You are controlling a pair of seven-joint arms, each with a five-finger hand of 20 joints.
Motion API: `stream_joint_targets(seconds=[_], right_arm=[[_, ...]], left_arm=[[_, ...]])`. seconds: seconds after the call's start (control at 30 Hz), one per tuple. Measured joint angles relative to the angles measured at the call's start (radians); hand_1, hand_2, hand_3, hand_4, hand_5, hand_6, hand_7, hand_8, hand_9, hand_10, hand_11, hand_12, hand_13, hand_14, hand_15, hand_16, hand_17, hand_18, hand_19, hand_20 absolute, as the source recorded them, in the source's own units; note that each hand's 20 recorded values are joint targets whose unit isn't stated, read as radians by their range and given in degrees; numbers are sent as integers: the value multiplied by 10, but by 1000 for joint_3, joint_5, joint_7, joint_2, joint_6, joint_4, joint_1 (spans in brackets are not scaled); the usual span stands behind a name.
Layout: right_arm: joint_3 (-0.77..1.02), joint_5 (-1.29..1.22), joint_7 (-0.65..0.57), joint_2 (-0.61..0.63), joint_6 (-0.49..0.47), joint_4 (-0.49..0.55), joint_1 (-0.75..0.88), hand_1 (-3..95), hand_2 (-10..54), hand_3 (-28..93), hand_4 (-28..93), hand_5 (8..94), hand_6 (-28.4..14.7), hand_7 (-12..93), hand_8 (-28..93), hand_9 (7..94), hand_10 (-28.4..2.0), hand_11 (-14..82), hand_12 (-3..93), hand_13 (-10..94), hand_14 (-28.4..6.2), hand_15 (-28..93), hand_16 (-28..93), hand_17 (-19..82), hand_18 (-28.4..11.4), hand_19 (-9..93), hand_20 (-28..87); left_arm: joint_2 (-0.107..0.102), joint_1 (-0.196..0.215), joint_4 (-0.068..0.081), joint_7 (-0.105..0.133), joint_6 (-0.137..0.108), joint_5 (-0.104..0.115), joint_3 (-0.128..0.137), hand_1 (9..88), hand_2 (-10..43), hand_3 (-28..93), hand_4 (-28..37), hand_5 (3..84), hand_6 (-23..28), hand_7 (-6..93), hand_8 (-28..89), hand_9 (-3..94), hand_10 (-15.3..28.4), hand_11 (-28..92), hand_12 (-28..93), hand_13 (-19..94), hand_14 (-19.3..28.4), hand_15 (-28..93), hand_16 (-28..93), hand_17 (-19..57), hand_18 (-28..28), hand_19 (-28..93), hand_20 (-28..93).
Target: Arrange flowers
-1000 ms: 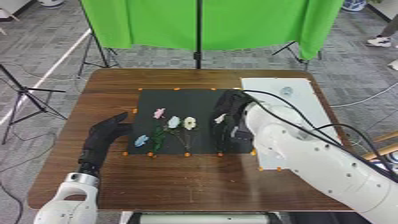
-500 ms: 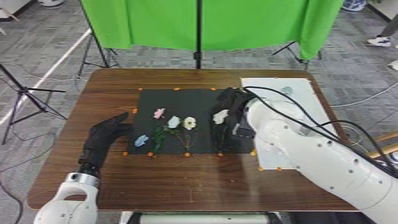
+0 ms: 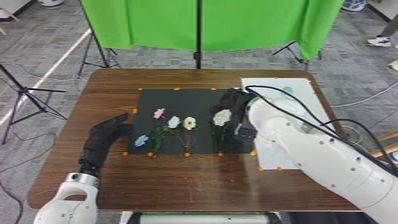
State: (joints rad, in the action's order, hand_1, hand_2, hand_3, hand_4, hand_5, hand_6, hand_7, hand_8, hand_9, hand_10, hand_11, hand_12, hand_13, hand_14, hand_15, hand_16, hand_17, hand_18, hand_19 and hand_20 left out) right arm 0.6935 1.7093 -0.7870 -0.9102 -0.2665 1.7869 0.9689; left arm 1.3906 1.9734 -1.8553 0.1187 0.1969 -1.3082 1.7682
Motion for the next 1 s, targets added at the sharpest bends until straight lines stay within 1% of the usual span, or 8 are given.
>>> stream_joint_targets(seconds=[0.1,0.17,0.3,0.4,0.47,0.63,0.77,1.0], right_arm=[[8,57,19,6,4,12,-6,230,-50,575,-103,461,-33,52,-61,708,-179,96,133,926,-54,540,293,598,-191,932,473],[9,103,52,13,30,15,-17,248,-76,590,-106,466,-33,58,-61,666,-178,89,140,905,-60,545,296,576,-194,932,467],[-1,203,123,27,197,-2,-52,289,-95,609,-119,444,-33,63,-61,552,-180,70,140,883,-57,570,283,563,-195,932,467],[6,264,122,26,260,-53,-90,304,-95,606,-129,432,-36,61,-60,531,-185,66,141,877,-54,583,280,561,-194,932,475],[33,271,106,16,225,-106,-113,305,-95,606,-136,430,-37,62,-59,524,-185,66,141,869,-56,592,281,557,-193,932,479],[75,279,59,-10,11,-262,-163,304,-95,605,-144,446,-34,71,-59,535,-185,69,142,865,-57,598,275,553,-196,932,484],[74,326,49,-24,2,-356,-160,305,-95,605,-145,453,-29,80,-63,544,-183,70,143,869,-56,600,269,554,-196,932,485],[60,484,56,-41,17,-443,-126,325,-95,623,-144,477,-12,100,-70,577,-176,76,144,876,-50,608,266,560,-197,932,494]], left_arm=[[0,0,0,0,0,0,0,284,89,584,-231,476,91,55,-49,501,176,215,108,420,219,260,-39,80,173,245,155],[0,0,0,1,0,0,0,284,89,584,-231,476,91,55,-49,501,176,216,108,420,219,260,-39,80,173,245,155],[-1,0,0,1,0,-1,-1,285,89,583,-232,477,91,56,-49,501,176,216,108,420,219,261,-40,81,173,245,155],[-2,0,0,1,0,-1,-2,285,90,584,-233,477,91,56,-49,502,175,216,108,420,219,262,-40,80,173,246,155],[-2,0,0,2,-1,-1,-2,285,90,584,-233,477,91,57,-49,502,175,217,108,420,219,262,-40,81,173,246,156],[-1,0,0,3,-1,-1,-2,285,93,582,-233,477,91,56,-49,502,175,217,108,420,219,261,-40,81,173,245,155],[-1,0,0,5,-1,-1,-2,286,93,582,-232,477,91,56,-49,502,175,217,108,420,218,261,-40,81,172,246,155],[-1,-7,4,7,-1,-2,-3,285,94,583,-231,477,91,56,-49,502,175,217,107,421,218,261,-40,81,172,246,155]])
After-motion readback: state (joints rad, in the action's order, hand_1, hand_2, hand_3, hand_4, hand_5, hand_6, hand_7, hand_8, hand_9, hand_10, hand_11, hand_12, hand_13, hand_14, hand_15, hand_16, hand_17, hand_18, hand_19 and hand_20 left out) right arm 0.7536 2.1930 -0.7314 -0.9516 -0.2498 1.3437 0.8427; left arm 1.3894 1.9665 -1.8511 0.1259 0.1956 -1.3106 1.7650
